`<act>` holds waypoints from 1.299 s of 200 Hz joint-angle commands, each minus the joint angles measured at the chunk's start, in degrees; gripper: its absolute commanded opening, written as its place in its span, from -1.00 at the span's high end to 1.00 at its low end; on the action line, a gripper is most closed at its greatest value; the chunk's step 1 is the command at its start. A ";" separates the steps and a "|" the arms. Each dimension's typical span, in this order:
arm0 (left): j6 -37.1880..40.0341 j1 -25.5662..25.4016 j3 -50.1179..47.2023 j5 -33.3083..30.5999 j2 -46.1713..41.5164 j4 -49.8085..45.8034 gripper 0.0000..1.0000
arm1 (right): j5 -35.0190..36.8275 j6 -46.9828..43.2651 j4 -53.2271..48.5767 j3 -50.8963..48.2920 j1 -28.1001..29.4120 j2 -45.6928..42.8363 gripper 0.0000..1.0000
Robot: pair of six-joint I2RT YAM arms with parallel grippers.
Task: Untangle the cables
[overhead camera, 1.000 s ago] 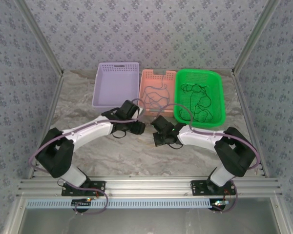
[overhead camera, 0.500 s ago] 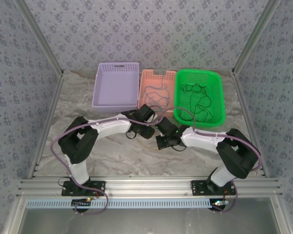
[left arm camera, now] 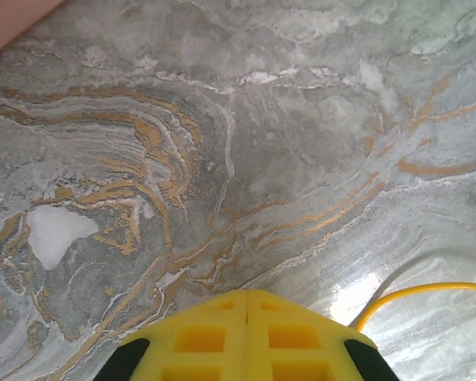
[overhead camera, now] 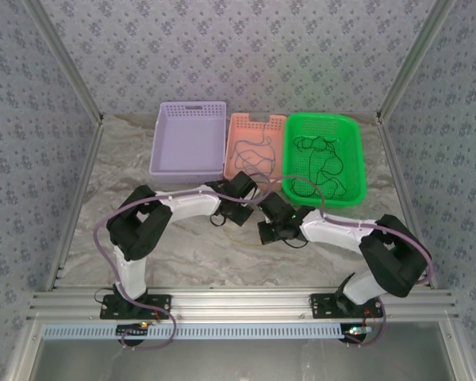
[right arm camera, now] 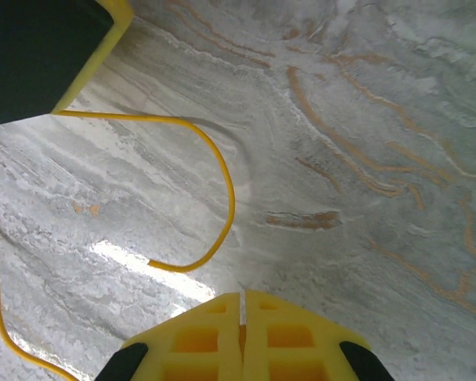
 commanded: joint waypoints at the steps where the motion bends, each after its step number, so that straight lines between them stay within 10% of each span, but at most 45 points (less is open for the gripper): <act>1: -2.51 0.11 -2.11 -0.46 -3.24 0.92 1.00 | 0.73 0.37 -0.73 -1.56 -0.94 -2.71 1.00; 21: -3.13 0.41 -3.35 1.15 -6.01 1.38 1.00 | 0.73 -0.11 -1.16 -1.52 -1.31 -3.45 1.00; 73: 0.22 0.76 1.61 5.94 -5.50 -3.49 0.27 | -1.77 -2.99 -0.79 -0.82 -2.37 -1.69 1.00; 189: 10.15 0.32 5.28 14.43 0.78 -6.29 0.03 | -6.27 -6.82 0.07 -1.62 -6.96 -0.04 1.00; 215: 9.63 -0.19 5.37 12.24 2.09 -5.83 0.23 | -6.48 -6.77 0.13 -1.64 -7.07 -0.20 1.00; 237: 6.45 0.02 4.67 9.49 2.34 -2.54 1.00 | -6.29 -6.59 -0.08 -1.98 -7.07 -0.69 1.00; 260: -1.64 1.23 0.31 6.93 -1.43 4.80 1.00 | -4.82 -4.73 -0.07 -3.28 -7.03 -2.59 1.00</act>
